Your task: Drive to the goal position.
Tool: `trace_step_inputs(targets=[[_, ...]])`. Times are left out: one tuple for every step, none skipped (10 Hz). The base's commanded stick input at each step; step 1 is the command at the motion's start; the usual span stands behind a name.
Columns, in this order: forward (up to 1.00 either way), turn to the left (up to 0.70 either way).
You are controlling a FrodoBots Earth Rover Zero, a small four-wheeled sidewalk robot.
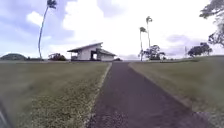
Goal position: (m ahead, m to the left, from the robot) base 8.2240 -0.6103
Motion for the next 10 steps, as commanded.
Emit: trace_step_inputs(targets=[[0.70, 0.00], [0.70, 0.00], [0.70, 0.01], [0.70, 0.02], [0.70, 0.02], [0.70, 0.02], [0.70, 0.00], [0.70, 0.00], [0.70, 0.02], [0.70, 0.09]])
